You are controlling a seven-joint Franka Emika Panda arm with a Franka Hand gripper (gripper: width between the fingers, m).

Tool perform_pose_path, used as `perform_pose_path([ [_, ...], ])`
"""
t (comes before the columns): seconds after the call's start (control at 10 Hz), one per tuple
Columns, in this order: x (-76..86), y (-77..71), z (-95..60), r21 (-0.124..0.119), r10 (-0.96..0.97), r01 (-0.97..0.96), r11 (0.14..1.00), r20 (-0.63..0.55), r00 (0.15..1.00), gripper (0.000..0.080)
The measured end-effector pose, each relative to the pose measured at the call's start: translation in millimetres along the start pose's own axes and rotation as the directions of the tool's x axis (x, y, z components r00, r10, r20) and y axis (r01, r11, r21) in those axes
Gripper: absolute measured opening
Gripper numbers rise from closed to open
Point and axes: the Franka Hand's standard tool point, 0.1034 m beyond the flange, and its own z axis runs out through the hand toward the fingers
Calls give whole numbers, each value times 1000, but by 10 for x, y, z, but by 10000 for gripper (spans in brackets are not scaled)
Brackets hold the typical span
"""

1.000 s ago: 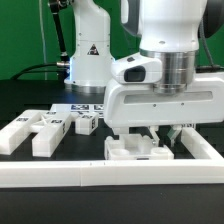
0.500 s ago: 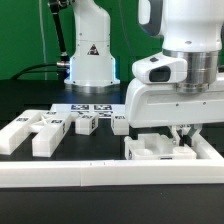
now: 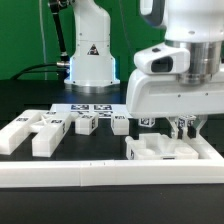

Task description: Assemble chair

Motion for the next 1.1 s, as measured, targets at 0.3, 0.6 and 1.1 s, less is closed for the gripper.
perform_pose_path([
  [0.3, -13, 70, -210, 1, 11, -11, 1000, -10, 1000, 545],
  [0.6, -216, 279, -292, -13, 39, -39, 999, -5, 999, 644],
  [1.1, -266, 347, -233, -10, 13, -13, 1000, -24, 1000, 649],
])
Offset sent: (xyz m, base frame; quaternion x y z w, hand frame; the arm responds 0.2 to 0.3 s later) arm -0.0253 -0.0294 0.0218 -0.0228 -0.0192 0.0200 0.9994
